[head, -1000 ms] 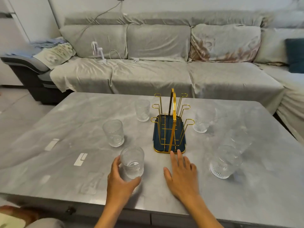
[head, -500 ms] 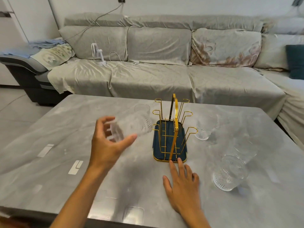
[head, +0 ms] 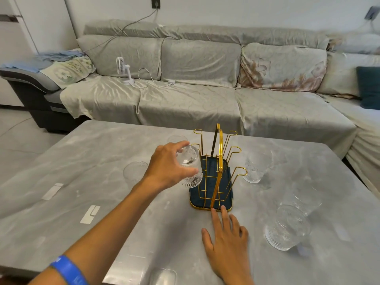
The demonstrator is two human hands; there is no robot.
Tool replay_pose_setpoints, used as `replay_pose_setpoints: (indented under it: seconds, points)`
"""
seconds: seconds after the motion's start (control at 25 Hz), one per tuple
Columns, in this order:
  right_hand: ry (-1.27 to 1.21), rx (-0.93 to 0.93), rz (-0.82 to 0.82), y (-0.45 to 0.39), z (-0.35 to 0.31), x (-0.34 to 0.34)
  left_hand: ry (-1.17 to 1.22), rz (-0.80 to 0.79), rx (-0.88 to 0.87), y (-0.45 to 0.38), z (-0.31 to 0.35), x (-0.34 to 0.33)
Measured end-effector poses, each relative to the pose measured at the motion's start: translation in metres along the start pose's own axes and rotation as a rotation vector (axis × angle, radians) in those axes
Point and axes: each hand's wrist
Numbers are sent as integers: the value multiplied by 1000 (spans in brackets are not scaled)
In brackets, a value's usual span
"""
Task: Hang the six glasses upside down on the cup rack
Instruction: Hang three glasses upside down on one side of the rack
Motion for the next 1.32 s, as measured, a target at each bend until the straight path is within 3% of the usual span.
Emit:
replay_pose_setpoints:
  seconds: [0.2, 0.4, 0.64, 0.68, 0.8, 0.88, 1.0, 1.08, 1.32]
  points:
    - [12, -18, 12, -2, -1, -2, -24, -85, 65, 3, -17, -25]
    - [8, -13, 30, -1, -1, -3, 14, -64, 92, 5, -29, -32]
    - [25, -9, 14, -1, -1, -1, 163, -84, 134, 26, -39, -24]
    - [29, -10, 16, -1, -1, -1, 260, 5, 154, 37, -47, -19]
    - [41, -9, 20, 0, -1, -1, 502, 510, 316, 76, -92, -8]
    - [47, -10, 9, 0, -1, -1, 468, 648, 521, 91, -125, -7]
    - [51, -22, -16, -2, -1, -1, 337, 458, 674, 86, -160, -14]
    - [58, -30, -29, -3, -3, -1, 362, 338, 609, 72, -170, -15]
    - [64, -47, -44, -7, -2, -3, 362, 251, 511, 44, -174, 3]
Point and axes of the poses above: each hand's wrist, its own y-axis away from the middle knuckle, its own x-axis out of the back of the hand, z = x × y, and after that the axes turned 8 degrees about y, right-handed
